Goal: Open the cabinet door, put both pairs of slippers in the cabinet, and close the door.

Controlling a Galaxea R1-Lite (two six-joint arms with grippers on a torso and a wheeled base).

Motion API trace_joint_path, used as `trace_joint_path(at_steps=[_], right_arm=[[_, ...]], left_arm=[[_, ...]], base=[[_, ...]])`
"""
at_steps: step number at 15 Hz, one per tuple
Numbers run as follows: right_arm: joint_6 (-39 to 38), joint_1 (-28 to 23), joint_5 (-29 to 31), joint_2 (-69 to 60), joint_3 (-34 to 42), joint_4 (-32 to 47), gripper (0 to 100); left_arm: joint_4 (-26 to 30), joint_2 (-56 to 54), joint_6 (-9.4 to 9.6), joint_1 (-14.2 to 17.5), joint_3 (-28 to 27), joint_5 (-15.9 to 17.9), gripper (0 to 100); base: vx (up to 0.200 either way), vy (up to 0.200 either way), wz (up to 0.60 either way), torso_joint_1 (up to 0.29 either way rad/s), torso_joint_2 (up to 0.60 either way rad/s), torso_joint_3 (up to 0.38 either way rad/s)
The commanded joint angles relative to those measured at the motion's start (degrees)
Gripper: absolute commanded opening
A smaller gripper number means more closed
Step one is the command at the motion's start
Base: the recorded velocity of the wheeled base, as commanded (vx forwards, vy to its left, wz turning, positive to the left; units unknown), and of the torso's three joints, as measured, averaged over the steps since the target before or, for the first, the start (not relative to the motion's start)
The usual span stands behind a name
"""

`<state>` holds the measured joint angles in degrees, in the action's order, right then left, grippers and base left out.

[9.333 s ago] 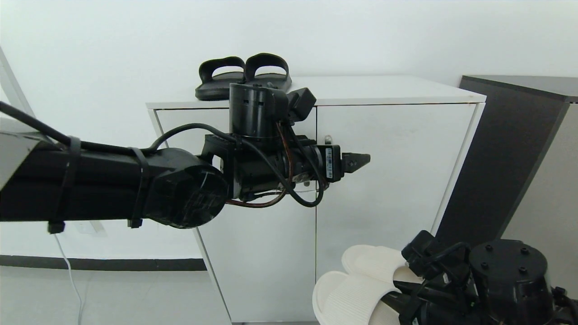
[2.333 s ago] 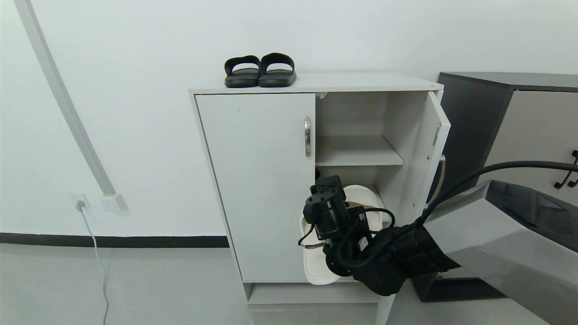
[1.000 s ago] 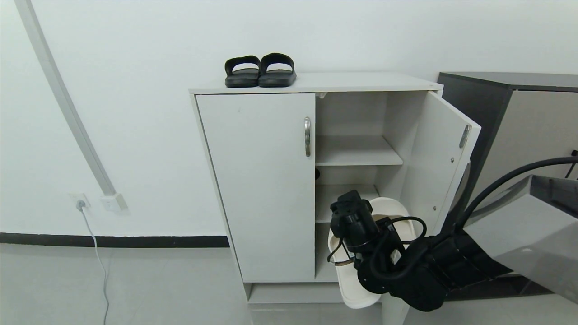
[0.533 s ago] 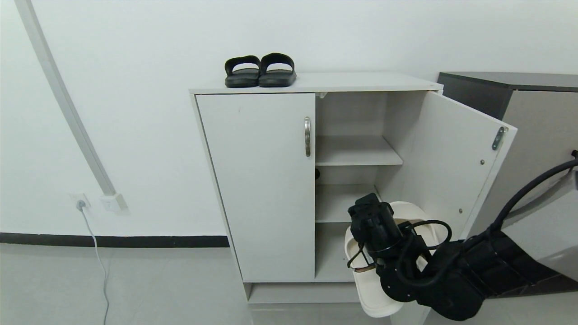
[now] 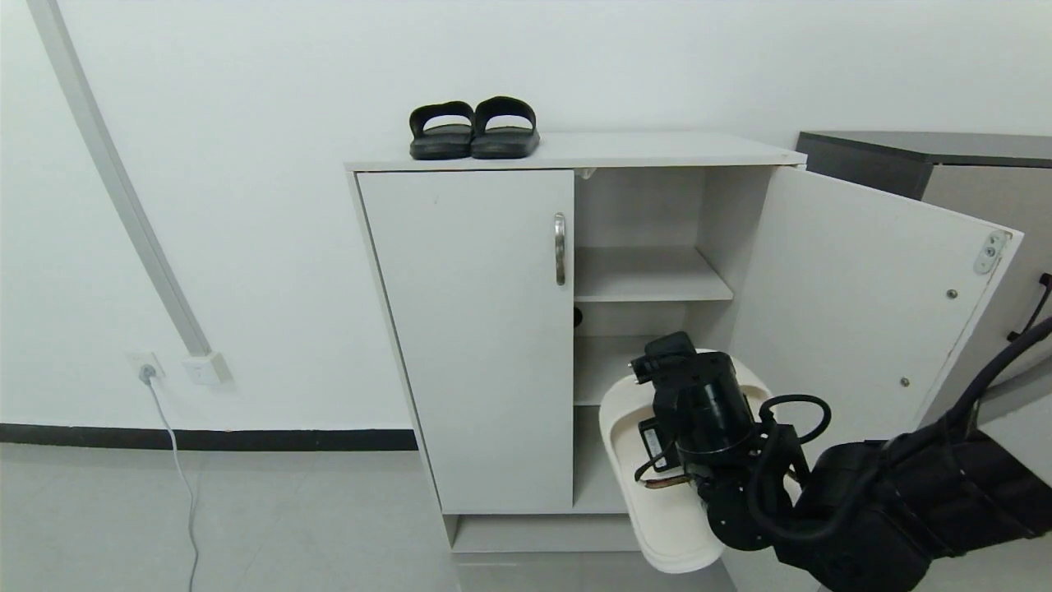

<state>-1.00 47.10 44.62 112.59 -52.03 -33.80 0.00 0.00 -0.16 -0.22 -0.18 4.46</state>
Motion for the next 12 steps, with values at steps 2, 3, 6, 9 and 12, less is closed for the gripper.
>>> trace_joint_path(at_steps=[2,3,6,9,12], right_arm=[[-0.58,1.59,-2.96,4.13,-3.08,-5.39,0],[-1.46,1.94,-4.1,5.18,-3.87,-7.77,0],[-3.75,2.47,-4.19,6.59,-5.45,-8.65,0],[-3.92,2.29,-4.01,6.59,-4.84,-8.65,0],[-3.83,2.73,-4.01,6.76,-3.96,-8.73,0]], left_arm=[[0.0,0.09,-0.02,-0.04,0.01,0.02,0],[0.0,0.18,0.07,-0.04,0.01,0.02,0],[0.0,0.09,-0.02,0.04,0.01,-0.07,0],[0.0,0.09,0.07,-0.04,0.01,0.02,0],[-0.09,0.09,-0.11,-0.04,0.01,-0.07,0]], base=[[0.0,0.0,0.0,0.0,0.0,0.0],[0.0,0.0,0.0,0.0,0.0,0.0],[0.0,-0.133,0.0,-0.002,0.0,0.002],[0.0,-0.2,0.0,-0.002,0.0,0.002],[0.0,-0.067,0.0,-0.001,0.0,-0.001]])
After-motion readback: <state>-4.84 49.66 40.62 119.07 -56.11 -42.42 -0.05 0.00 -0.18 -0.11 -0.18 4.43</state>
